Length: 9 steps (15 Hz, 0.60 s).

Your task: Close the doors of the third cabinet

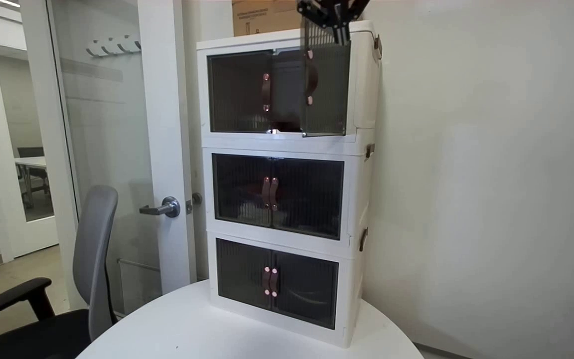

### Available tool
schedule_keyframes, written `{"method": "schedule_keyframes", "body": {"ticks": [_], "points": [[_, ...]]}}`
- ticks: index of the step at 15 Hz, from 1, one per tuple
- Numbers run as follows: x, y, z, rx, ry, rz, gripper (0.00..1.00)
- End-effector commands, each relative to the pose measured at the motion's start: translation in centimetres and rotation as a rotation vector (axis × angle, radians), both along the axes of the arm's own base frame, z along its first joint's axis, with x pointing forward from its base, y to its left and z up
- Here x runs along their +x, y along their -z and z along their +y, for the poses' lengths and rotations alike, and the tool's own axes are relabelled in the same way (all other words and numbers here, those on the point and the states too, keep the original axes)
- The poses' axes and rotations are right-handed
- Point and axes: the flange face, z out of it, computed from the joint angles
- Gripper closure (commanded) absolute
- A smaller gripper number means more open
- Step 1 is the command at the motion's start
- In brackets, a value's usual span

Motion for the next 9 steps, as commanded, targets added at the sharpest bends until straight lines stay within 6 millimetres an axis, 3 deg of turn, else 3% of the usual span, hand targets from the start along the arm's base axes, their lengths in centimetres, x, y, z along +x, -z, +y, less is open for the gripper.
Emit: {"method": "schedule_keyframes", "body": {"ticks": [1,5,9], "points": [[0.4,0.7,1.9,0.008,-0.083,-0.032,1.0],[1.3,1.5,4.1,-0.077,-0.132,-0.079,1.0],[2.5,2.5,8.0,-0.178,-0.187,-0.146,1.0]]}}
